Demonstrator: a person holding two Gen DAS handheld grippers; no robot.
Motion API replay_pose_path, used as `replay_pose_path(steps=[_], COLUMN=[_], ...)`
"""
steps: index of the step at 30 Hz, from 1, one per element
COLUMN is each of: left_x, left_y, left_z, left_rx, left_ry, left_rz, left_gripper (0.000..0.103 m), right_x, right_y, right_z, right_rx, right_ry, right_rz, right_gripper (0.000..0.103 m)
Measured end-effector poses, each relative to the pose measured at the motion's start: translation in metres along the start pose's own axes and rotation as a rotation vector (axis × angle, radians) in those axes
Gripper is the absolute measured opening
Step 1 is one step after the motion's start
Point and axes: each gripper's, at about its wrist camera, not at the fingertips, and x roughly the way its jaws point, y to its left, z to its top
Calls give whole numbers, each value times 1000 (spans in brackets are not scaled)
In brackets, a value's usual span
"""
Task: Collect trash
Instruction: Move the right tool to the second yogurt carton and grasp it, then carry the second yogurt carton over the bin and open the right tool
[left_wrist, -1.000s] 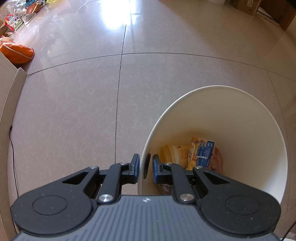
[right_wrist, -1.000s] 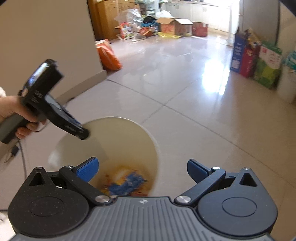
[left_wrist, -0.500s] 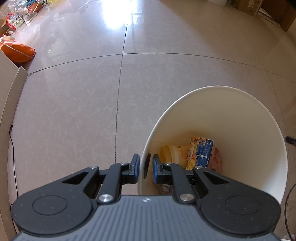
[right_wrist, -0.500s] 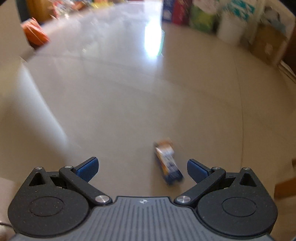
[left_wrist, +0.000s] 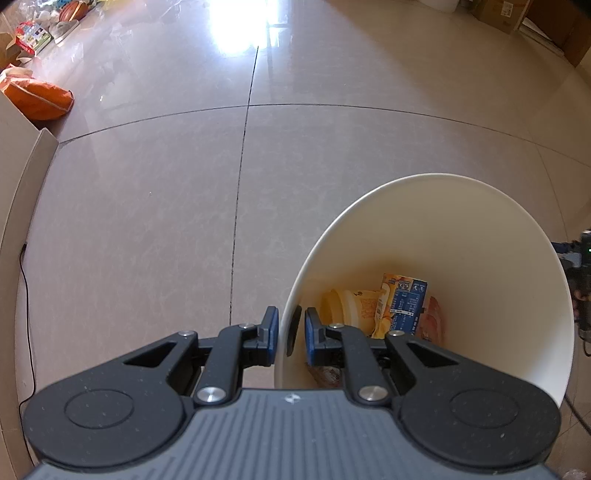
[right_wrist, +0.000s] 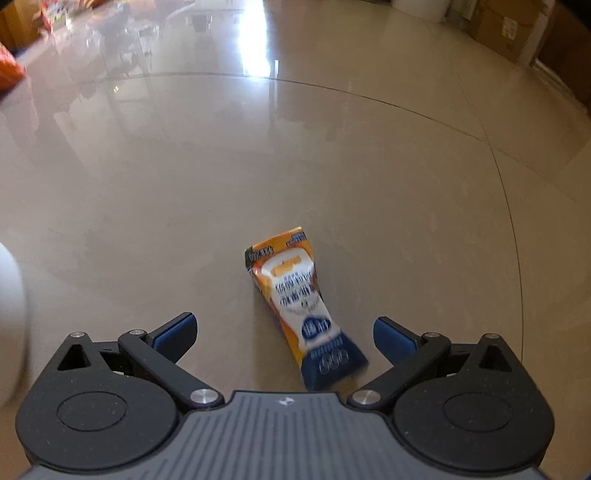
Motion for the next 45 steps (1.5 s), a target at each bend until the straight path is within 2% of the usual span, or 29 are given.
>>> replay_pose_path(steps=[4,8,10,11,14,19,27,29,31,41,45], left_x=[0,0,0,0,1,2,4,4,4,2,2], left_y=[-1,-1,-1,-1,-2,-5,-9,-9,-8,-7,-7], left_z=[1,2,2,1,1,0,-2,-2,-1,0,0], left_rx=[12,14,14,17,21,28,32,33,30,28,27], left_ry=[3,4,3,1,-2,0,-5,-4,-1,-2,0], left_rz=[3,1,-1,1,7,14,28,30,29,29,27], left_gripper=[13,13,13,13,13,13,13,13,13,13,13], right_x=[28,31,28,27,29,45,53,53,54,61,49], right_y=[11,19,20,22,28,22,-4,-2,0,-10,-11], right_z=[6,6,8,9,14,16,14,16,15,29,35], right_rx=[-25,7,14,14,13,118,374,372,357,348,327], right_ry=[56,114,141,146,112,135,146,147,162,191,193], right_rz=[-44,6,79,98,58,6,26,5,-28,-6,6], right_gripper=[103,103,103,103,102,84,69,60,46,45,44])
